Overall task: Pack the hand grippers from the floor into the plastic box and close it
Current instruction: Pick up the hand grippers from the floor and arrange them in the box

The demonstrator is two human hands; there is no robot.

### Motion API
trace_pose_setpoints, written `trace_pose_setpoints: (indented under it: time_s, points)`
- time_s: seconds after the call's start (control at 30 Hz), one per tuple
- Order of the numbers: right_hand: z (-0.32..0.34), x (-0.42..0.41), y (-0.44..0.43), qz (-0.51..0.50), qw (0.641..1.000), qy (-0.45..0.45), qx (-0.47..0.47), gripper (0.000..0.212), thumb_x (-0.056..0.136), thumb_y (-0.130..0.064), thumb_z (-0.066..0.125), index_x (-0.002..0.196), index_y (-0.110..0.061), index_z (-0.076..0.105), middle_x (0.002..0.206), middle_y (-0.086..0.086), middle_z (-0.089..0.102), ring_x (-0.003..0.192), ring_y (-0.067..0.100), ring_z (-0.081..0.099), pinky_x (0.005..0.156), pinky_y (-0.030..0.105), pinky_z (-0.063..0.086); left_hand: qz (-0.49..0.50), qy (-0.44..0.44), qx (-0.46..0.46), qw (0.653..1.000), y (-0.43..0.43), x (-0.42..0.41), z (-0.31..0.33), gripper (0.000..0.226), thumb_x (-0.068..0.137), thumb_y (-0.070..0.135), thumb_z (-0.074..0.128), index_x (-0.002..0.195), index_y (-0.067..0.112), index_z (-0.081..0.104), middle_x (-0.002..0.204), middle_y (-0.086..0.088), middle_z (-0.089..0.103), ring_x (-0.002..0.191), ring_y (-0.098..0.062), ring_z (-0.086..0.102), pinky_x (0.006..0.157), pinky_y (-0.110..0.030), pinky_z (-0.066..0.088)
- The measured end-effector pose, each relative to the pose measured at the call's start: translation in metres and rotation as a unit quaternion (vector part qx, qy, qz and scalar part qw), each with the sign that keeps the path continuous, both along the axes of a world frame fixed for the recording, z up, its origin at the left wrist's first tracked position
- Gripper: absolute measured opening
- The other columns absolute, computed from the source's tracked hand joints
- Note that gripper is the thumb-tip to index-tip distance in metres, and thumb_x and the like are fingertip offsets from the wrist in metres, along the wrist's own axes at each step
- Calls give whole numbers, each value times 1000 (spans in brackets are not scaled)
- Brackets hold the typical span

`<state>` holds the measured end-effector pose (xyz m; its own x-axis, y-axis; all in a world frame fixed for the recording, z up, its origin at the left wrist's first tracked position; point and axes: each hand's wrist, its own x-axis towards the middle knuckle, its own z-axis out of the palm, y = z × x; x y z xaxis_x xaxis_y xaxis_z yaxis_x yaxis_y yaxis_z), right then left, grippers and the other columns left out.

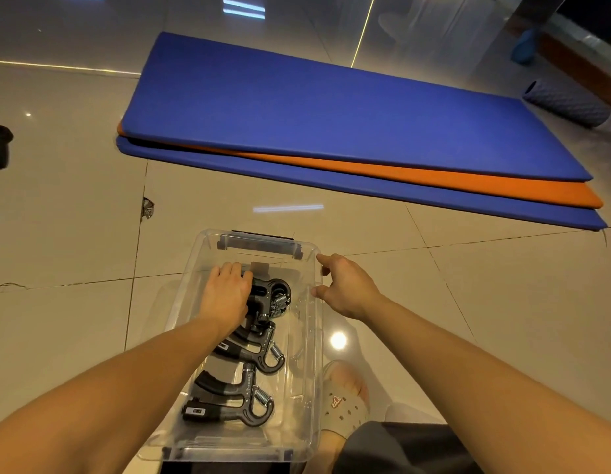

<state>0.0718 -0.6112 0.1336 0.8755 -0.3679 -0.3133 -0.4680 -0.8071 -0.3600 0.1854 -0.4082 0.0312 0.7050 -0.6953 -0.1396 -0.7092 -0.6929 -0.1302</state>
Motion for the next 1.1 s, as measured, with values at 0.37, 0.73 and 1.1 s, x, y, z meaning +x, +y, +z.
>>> trace_pose_setpoints:
  time_s: [0.37,0.73,1.1]
  points:
    - [-2,0,-2,-4,1000,-2,11,76,89,-35,74,154,-23,38,129,-2,60,107,21,62,87,33,46,34,42,-36,998,-1,0,-1,58,80,33,74,133,22,52,129,-4,56,118,-24,51,99,-37,39]
    - [-2,3,0,-14,1000,6,15,76,87,-35,76,153,-23,40,128,-1,61,110,22,61,87,33,46,51,62,-62,995,2,-2,6,63,80,34,79,134,20,49,131,-3,57,119,-23,53,100,-37,43]
    - [28,-4,27,-41,998,17,-47,73,89,-40,74,152,-24,41,140,4,56,124,28,57,96,40,50,54,106,-178,977,13,-6,83,52,80,14,71,129,19,55,119,-3,63,108,-24,58,90,-38,51]
